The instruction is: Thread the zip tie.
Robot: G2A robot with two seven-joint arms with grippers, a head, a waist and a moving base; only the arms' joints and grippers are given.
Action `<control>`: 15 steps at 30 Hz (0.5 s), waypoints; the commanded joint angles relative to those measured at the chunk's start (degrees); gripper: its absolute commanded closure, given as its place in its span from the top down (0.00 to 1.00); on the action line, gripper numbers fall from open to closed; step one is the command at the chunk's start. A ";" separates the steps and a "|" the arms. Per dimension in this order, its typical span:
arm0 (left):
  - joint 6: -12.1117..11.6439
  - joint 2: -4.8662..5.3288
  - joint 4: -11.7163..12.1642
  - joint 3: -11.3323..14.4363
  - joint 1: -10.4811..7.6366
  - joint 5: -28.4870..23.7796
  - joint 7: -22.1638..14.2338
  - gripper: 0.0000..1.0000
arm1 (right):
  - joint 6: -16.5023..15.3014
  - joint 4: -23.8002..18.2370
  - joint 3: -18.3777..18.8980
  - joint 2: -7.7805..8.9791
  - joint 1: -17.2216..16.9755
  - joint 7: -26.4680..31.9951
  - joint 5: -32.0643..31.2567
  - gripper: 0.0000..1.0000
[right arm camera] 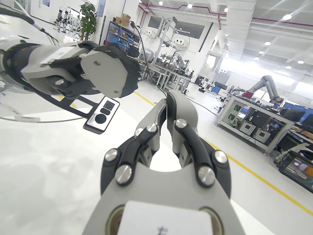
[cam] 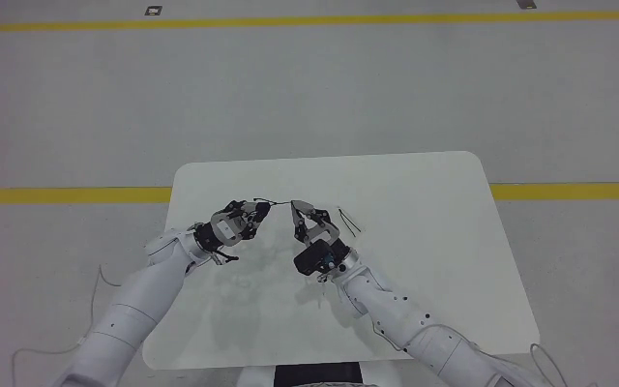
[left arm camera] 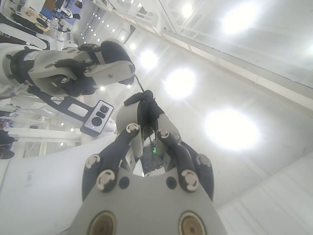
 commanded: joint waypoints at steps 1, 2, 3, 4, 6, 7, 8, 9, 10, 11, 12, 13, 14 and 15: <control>0.00 0.00 0.00 0.00 0.00 0.00 0.00 0.00 | 0.00 -0.15 0.56 0.16 -0.29 -0.07 0.00 0.00; 0.00 0.00 0.00 0.00 0.00 0.00 0.00 0.00 | 0.00 -0.22 0.82 0.23 -0.44 -0.12 0.00 0.00; 0.00 0.00 0.00 0.00 0.00 0.00 0.00 0.00 | 0.00 -0.30 1.13 0.30 -0.60 -0.16 0.00 0.00; 0.00 0.00 0.00 0.00 0.00 0.00 0.00 0.00 | 0.00 -0.39 1.45 0.37 -0.78 -0.22 0.00 0.00; 0.00 0.00 0.00 0.00 0.00 0.00 0.00 0.00 | 0.00 -0.64 2.13 0.52 -1.23 -0.39 0.00 0.00; 0.00 0.00 0.00 0.00 0.00 0.00 0.00 0.00 | 0.00 -0.77 2.54 0.62 -1.48 -0.47 0.00 0.00; 0.00 0.00 0.00 0.00 0.00 0.00 0.00 0.00 | 0.00 -0.88 2.78 0.69 -1.66 -0.54 0.00 0.00; 0.00 0.00 0.00 0.00 0.00 0.00 0.00 0.00 | 0.00 -0.97 3.02 0.76 -1.83 -0.58 0.00 0.00; 0.00 0.00 0.00 0.00 0.00 0.00 0.00 0.00 | 0.00 -1.06 3.27 0.83 -1.99 -0.61 0.00 0.00; 0.00 0.00 0.00 0.00 0.00 0.00 0.00 0.00 | 0.00 -1.22 3.55 0.92 -2.20 -0.67 0.00 0.00; 0.00 0.00 0.00 0.00 0.00 0.00 0.00 0.00 | 0.00 -1.32 3.74 0.99 -2.34 -0.70 0.00 0.00; 0.00 0.00 0.00 0.00 0.00 0.00 0.00 0.00 | 0.00 -1.42 3.93 1.05 -2.46 -0.73 0.00 0.00; 0.00 0.00 0.00 0.00 0.00 0.00 0.00 0.00 | 0.00 -1.51 4.11 1.12 -2.59 -0.77 0.00 0.00; 0.00 0.00 0.00 0.00 0.00 0.00 0.00 0.00 | 0.00 -1.65 4.30 1.21 -2.74 -0.81 0.00 0.00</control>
